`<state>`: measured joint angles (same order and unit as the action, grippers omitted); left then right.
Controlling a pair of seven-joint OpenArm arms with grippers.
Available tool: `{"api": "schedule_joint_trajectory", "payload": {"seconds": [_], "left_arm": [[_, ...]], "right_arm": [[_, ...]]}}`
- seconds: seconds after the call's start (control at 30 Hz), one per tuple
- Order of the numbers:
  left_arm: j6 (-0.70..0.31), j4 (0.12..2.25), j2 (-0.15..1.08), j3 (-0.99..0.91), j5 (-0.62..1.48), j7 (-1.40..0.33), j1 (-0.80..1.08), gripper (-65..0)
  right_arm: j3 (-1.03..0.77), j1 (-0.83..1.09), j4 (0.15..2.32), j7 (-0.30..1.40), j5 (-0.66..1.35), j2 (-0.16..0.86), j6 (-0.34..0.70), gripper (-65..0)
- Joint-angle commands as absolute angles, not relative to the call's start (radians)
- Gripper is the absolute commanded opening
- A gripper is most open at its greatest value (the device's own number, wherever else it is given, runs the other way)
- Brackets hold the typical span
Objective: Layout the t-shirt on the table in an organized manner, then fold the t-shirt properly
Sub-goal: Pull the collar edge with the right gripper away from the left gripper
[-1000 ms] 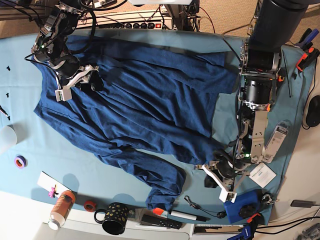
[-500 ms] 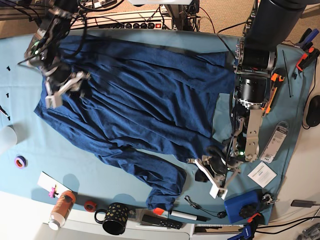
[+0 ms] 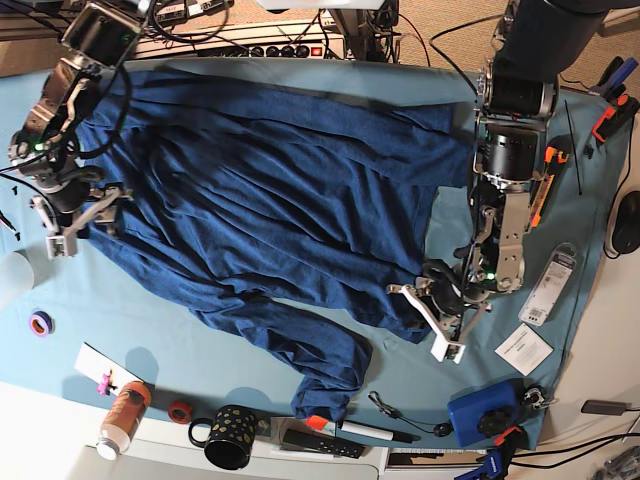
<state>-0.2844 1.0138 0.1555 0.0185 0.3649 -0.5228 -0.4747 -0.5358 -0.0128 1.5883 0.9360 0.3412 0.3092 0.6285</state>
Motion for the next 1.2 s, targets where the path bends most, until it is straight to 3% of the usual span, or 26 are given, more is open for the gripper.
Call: {"api": "schedule_joint_trajectory", "payload": {"seconds": [0.0, 0.5, 0.8, 0.83, 0.9, 1.0, 1.17], "left_arm": [[-0.290, 1.029, 0.156, 0.017, 0.382, -0.501, -0.506, -55.9], [-0.290, 1.029, 0.155, 0.017, 0.381, -0.501, -0.507, -55.9], [-0.290, 1.029, 0.156, 0.017, 0.381, -0.498, -0.507, -55.9], [-0.290, 1.029, 0.156, 0.017, 0.381, -0.498, -0.507, -55.9], [-0.290, 1.029, 0.156, 0.017, 0.381, -0.498, -0.507, -55.9], [-0.290, 1.029, 0.156, 0.017, 0.381, -0.498, -0.507, -55.9], [-0.290, 1.029, 0.155, 0.017, 0.382, -0.497, -0.507, -55.9]], "right_arm": [[-0.538, -0.035, 1.567, 0.891, 0.350, 0.338, 0.628, -26.7], [-0.522, -0.348, 1.082, 0.870, 0.394, 0.409, 0.691, -26.8], [-0.228, -0.357, 1.045, 0.850, 0.295, 0.410, 0.656, -27.0], [-0.204, -0.357, 1.045, 0.837, 0.266, 0.410, 0.644, -28.2], [-0.169, -0.357, 1.045, 0.820, 0.215, 0.410, 0.627, -37.6], [-0.156, -0.358, 1.045, 0.808, 0.153, 0.410, 0.600, -62.6], [-0.170, -0.358, 1.045, 0.757, 0.061, 0.420, 0.527, -65.0]]}}
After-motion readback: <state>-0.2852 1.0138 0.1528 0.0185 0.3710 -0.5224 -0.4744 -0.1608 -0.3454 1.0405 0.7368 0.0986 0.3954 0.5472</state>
